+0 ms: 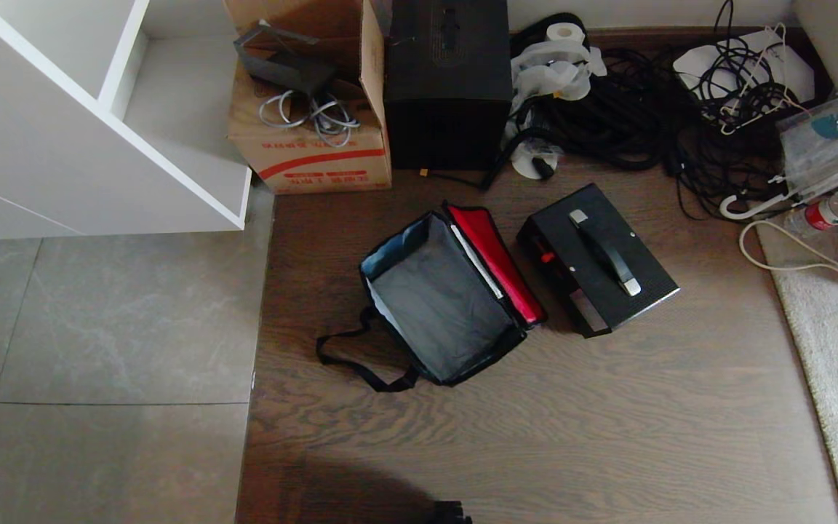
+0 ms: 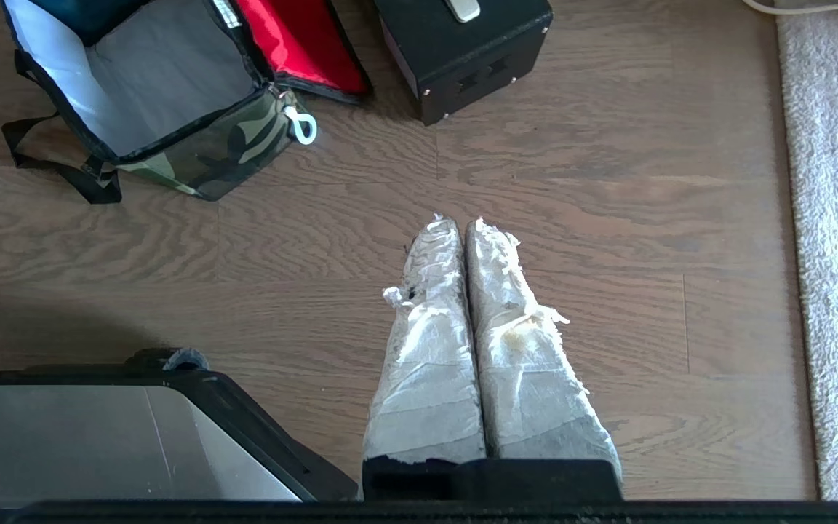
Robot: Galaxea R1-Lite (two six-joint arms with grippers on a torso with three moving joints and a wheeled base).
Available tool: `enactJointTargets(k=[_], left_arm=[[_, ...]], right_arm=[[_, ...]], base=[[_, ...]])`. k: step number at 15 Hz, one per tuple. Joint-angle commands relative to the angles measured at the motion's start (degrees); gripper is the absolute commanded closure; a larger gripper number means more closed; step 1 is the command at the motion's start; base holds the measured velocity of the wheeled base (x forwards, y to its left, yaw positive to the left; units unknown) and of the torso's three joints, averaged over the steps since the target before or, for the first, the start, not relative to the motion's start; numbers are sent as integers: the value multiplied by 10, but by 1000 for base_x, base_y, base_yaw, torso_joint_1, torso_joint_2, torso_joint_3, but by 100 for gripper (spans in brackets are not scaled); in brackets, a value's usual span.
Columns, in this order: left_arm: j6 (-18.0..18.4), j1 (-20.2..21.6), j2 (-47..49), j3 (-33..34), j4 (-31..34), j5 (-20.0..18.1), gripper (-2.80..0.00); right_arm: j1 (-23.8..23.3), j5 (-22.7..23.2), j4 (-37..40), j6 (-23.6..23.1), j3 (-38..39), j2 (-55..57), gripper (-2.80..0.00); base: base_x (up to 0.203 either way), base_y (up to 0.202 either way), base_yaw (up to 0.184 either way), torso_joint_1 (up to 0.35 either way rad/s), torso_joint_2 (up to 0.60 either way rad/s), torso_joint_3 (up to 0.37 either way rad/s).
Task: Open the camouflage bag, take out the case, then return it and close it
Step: Grip the handle again
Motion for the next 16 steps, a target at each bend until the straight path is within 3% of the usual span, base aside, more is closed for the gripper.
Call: enactJointTargets(k=[1, 16], left_arm=[[0, 0, 1, 5, 0, 0, 0], [0, 0, 1, 5, 0, 0, 0]], right_arm=[[0, 0, 0, 0, 0, 1, 0], [0, 0, 0, 0, 0, 1, 0]], base=[[0, 0, 0, 0, 0, 0], [0, 0, 0, 0, 0, 0]])
